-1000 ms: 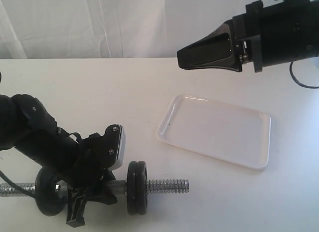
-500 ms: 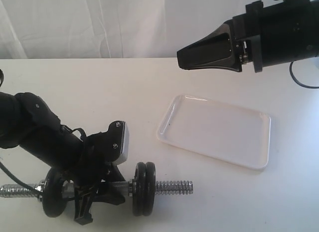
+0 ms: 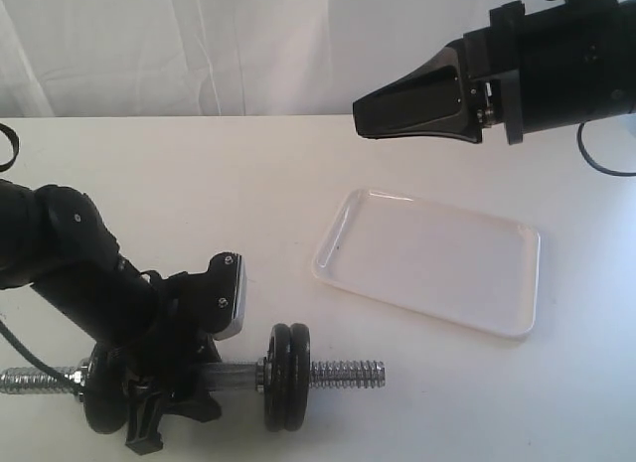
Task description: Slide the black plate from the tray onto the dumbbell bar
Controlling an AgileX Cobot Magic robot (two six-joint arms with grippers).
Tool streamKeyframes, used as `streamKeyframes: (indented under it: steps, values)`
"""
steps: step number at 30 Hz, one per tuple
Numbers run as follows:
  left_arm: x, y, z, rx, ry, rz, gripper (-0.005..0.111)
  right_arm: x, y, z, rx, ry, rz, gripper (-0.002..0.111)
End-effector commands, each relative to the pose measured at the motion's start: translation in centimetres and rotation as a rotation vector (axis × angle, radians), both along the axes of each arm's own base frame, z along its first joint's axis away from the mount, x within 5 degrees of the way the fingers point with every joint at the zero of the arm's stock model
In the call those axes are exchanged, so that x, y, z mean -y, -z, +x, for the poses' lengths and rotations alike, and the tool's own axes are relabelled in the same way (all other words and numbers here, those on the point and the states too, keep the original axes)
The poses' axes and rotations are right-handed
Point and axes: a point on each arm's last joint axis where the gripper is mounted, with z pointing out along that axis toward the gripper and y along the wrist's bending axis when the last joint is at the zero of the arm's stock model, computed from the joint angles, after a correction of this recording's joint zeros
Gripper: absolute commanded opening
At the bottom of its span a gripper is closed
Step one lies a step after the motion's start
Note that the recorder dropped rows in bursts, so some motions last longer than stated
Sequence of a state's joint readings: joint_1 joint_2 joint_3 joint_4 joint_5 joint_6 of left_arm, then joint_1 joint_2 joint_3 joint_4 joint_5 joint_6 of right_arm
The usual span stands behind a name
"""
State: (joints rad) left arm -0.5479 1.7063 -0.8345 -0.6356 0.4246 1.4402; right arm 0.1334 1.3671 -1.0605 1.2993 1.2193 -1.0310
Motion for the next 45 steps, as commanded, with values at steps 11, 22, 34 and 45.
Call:
streamKeyframes:
  steps: [11,22,34,45]
  values:
    - [0.0,-0.3,-0.2,-0.021,-0.006,0.001,0.013,0.0,-0.1,-0.2,0.011,-0.003,0.005,0.001]
    - [1.2,-2.2,0.0,0.005,0.055,-0.127,0.0,0.0,-0.1,-0.2,-0.013,0.005,0.011,0.001]
    - [2.5,-3.2,0.4,0.08,0.081,-0.308,0.0,0.0,-0.1,-0.2,-0.014,0.006,0.011,0.001]
    - [3.6,-5.3,1.6,0.18,0.123,-0.395,0.0,0.0,-0.1,-0.2,-0.023,0.008,0.011,0.001]
